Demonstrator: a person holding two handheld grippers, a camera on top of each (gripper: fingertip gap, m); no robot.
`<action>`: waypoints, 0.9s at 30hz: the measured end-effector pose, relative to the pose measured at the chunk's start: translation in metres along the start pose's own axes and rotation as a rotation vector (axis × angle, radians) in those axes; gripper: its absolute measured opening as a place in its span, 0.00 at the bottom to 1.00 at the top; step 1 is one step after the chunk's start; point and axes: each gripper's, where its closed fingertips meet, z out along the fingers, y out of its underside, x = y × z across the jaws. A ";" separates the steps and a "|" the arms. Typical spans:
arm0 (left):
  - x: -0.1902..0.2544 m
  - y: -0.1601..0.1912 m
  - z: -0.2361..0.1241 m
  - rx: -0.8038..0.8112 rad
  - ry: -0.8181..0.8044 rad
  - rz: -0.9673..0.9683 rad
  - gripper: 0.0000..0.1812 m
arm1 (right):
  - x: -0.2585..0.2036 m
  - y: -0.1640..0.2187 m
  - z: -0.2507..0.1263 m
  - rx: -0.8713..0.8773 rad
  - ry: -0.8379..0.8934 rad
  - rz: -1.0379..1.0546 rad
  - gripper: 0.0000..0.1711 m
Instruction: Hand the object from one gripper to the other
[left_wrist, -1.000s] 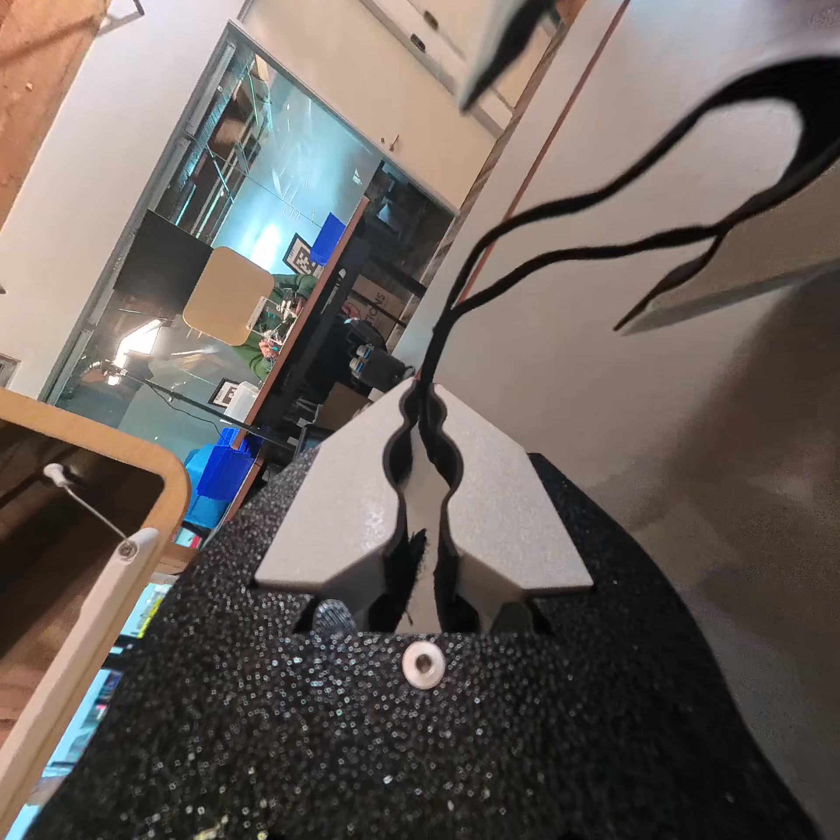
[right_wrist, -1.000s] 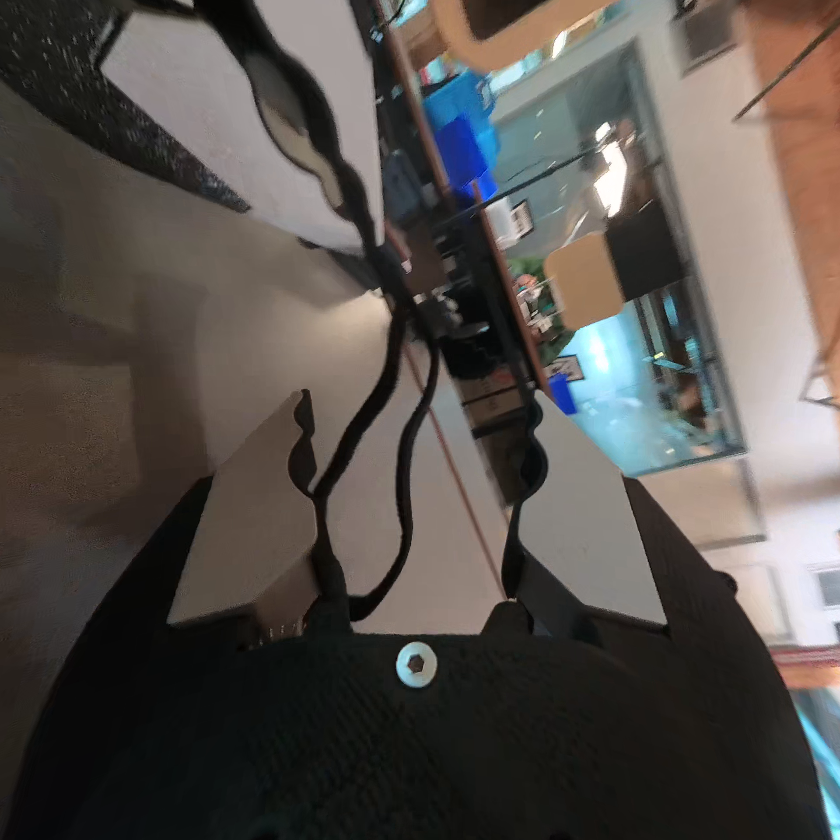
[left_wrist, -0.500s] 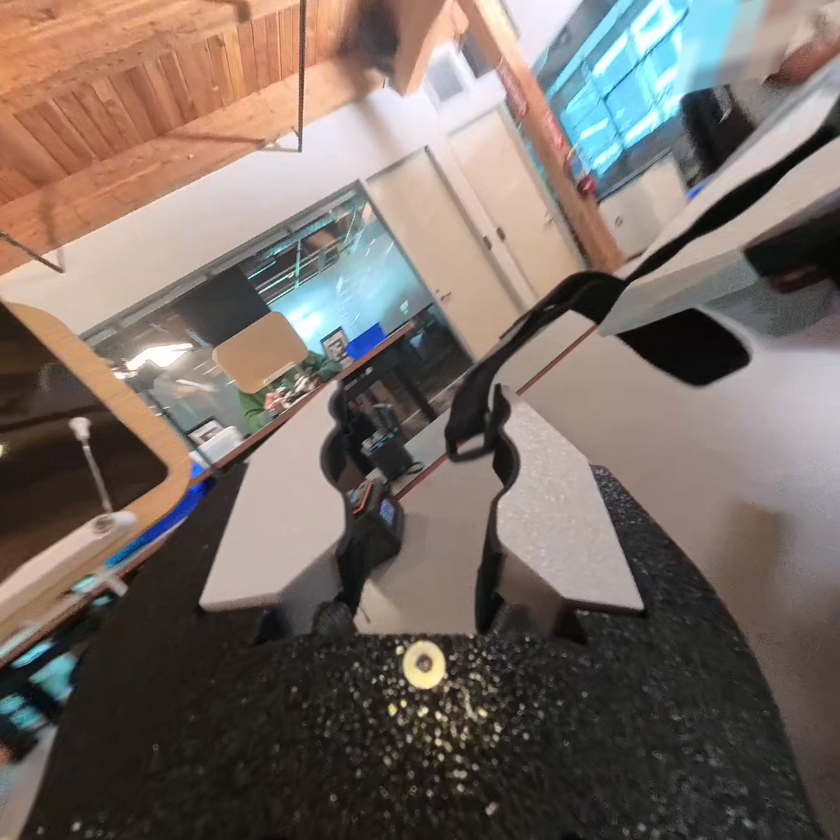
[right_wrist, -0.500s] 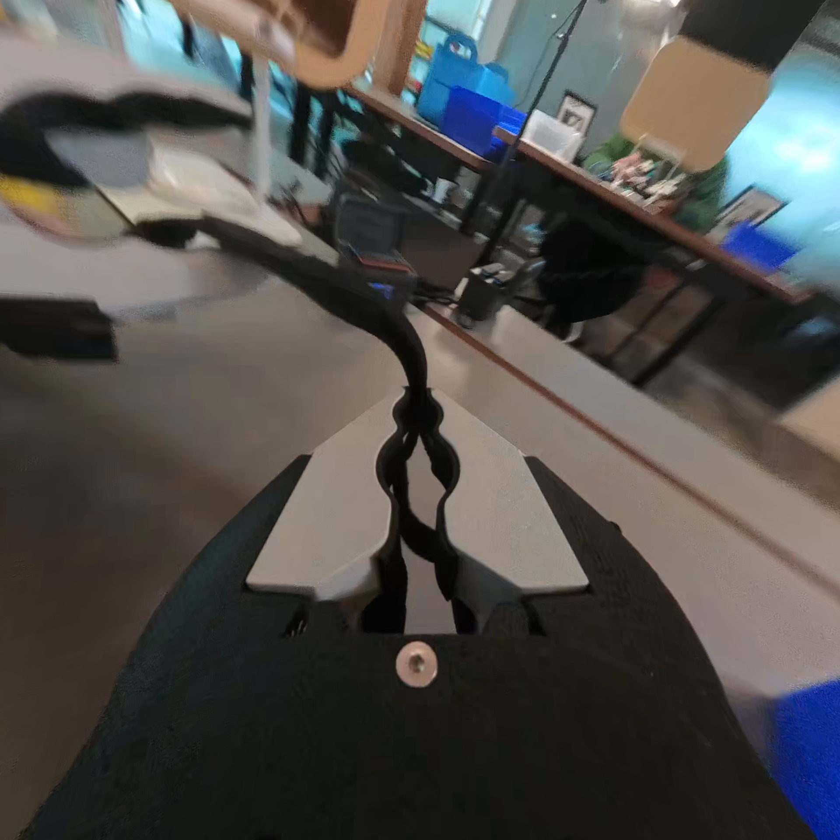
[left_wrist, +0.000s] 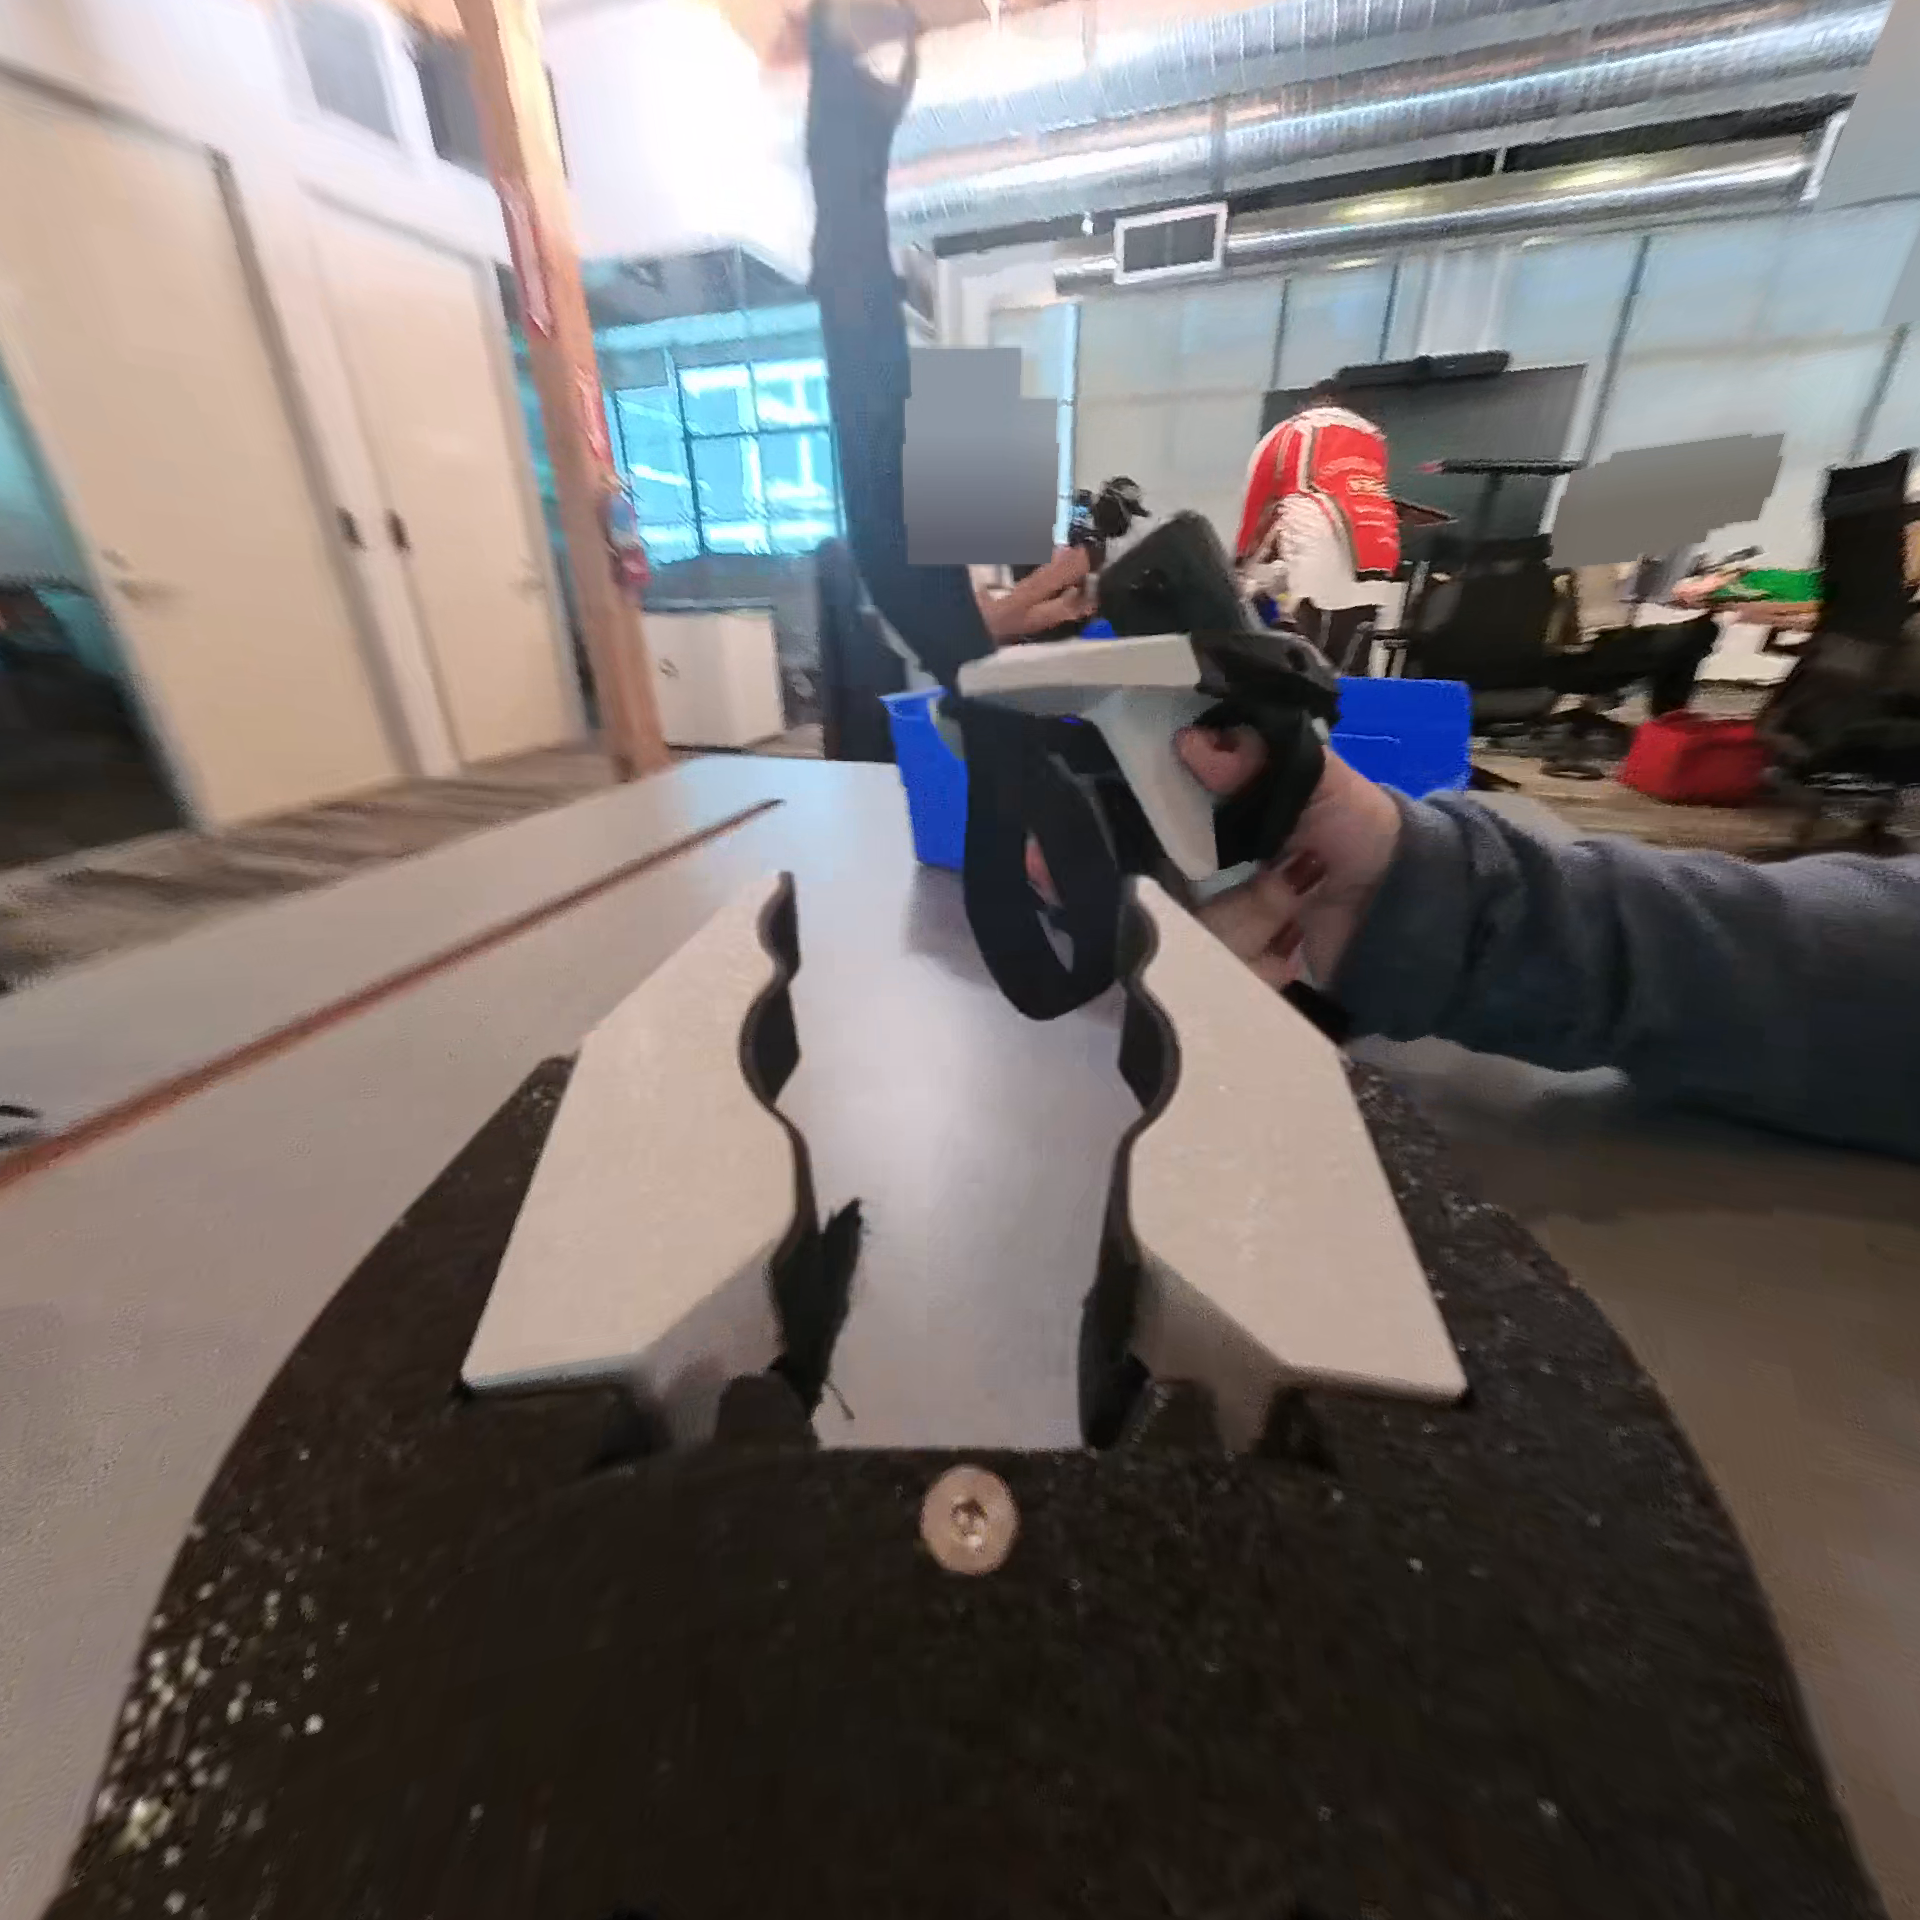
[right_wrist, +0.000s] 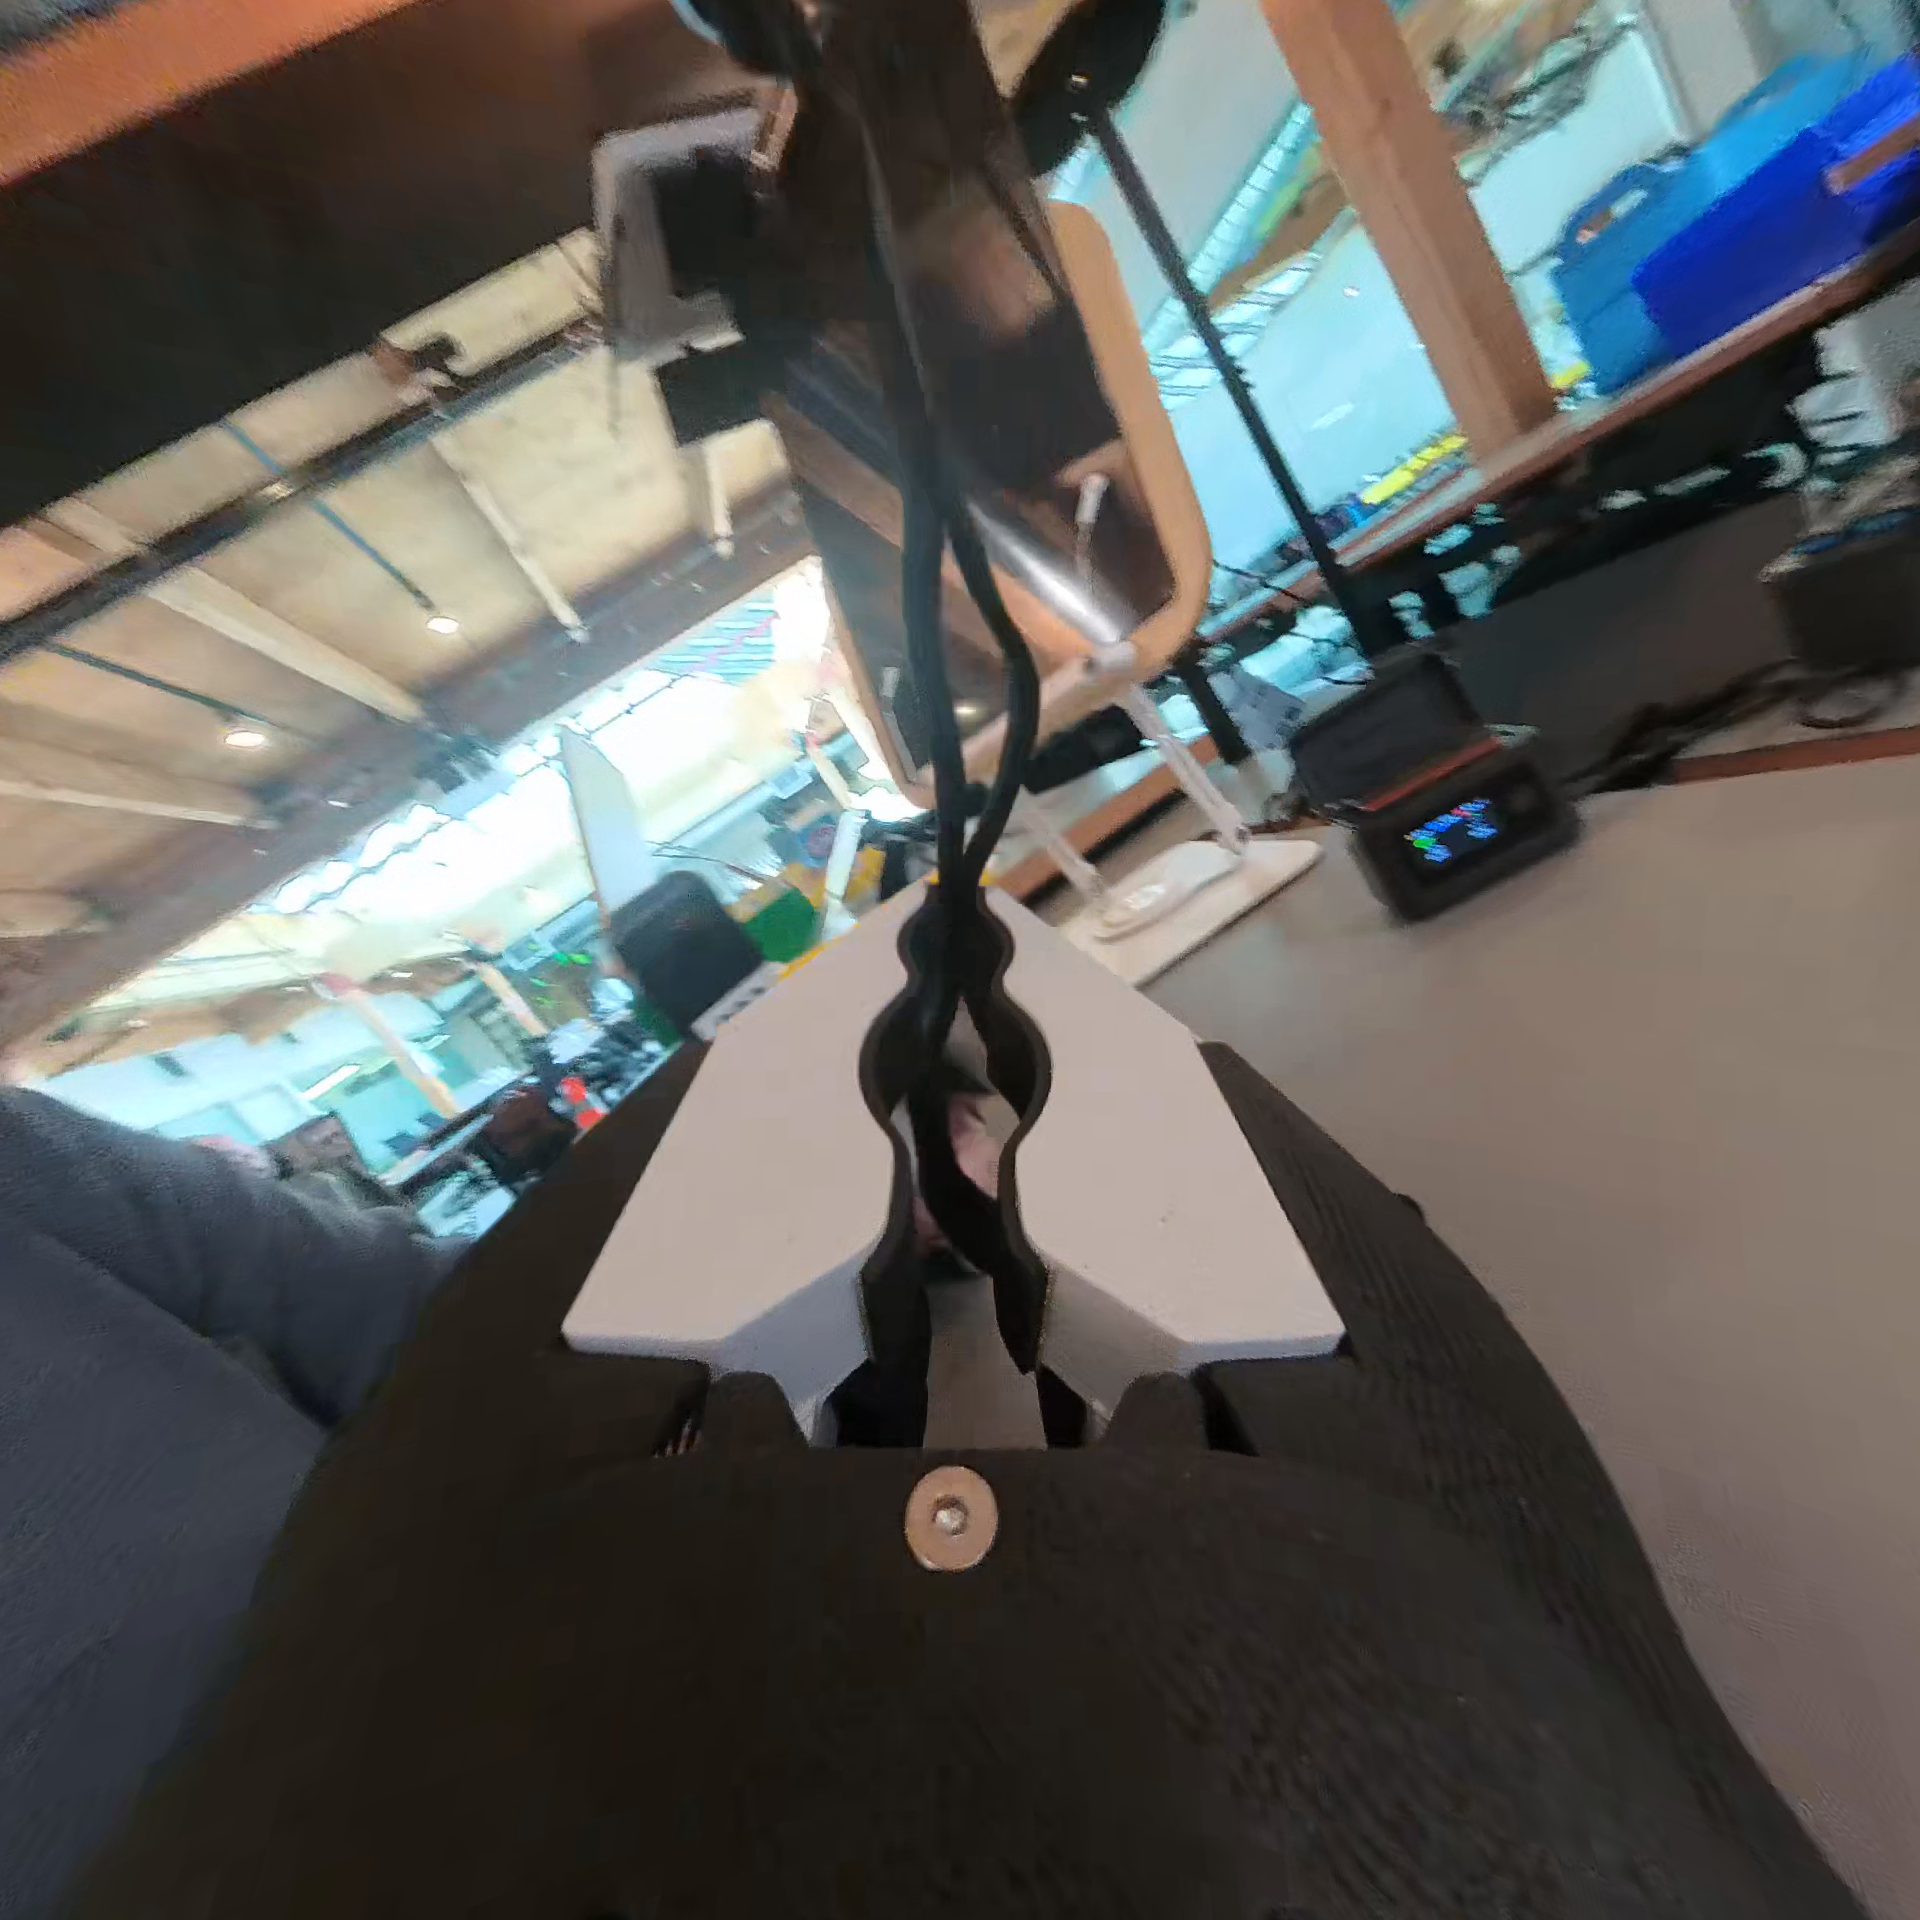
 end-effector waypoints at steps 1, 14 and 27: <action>0.004 0.002 0.003 -0.010 0.028 -0.038 0.35 | -0.007 0.001 0.003 0.002 -0.044 0.012 0.01; 0.012 0.008 0.010 -0.053 0.079 -0.102 0.01 | -0.019 0.010 0.012 -0.009 -0.052 -0.106 0.09; -0.069 0.016 -0.025 -0.387 -0.595 0.711 0.01 | 0.032 -0.023 -0.013 -0.115 0.690 -1.186 0.63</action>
